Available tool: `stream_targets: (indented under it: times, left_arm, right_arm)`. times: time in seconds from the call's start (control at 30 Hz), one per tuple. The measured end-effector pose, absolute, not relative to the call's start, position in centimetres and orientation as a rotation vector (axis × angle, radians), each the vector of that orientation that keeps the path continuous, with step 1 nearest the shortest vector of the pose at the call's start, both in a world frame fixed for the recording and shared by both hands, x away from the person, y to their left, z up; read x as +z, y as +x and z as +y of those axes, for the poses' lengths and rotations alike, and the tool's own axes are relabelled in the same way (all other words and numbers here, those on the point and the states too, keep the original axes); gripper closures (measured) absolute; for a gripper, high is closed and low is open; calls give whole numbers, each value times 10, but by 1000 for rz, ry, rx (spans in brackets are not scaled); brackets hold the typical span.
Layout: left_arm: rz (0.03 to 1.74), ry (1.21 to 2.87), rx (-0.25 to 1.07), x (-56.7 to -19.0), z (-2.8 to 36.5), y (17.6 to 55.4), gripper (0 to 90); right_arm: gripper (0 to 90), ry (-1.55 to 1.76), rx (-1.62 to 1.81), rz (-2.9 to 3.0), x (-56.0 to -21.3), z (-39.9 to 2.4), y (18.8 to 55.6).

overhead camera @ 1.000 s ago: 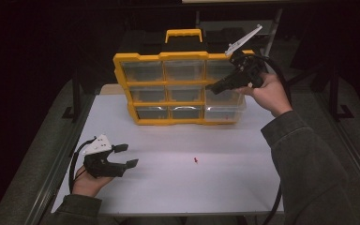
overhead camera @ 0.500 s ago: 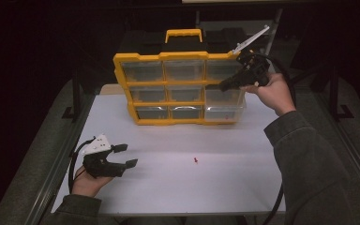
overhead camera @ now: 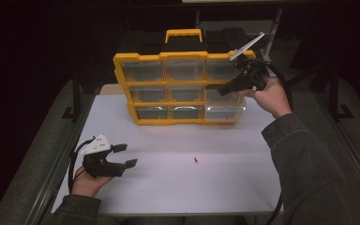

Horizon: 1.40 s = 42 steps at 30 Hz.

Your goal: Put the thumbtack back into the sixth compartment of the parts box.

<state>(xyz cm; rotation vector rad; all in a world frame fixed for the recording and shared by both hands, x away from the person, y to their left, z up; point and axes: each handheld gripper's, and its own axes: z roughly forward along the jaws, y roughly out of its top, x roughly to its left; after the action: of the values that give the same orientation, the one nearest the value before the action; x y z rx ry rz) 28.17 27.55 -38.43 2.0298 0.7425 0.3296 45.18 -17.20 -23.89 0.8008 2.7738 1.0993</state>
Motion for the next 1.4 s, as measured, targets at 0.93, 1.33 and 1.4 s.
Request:
stream_targets:
  times: [0.93,1.33,1.4]
  left_arm:
    - [745,2027,329,-384,275,281,281]
    - [745,2022,332,-384,276,282,281]
    - [745,2025,332,-384,276,282,281]
  right_arm:
    - [789,816,1074,2812,-273,-170,455]
    - [774,795,1117,2802,-262,-168,450]
    - [772,789,1133,2804,-258,-167,448]
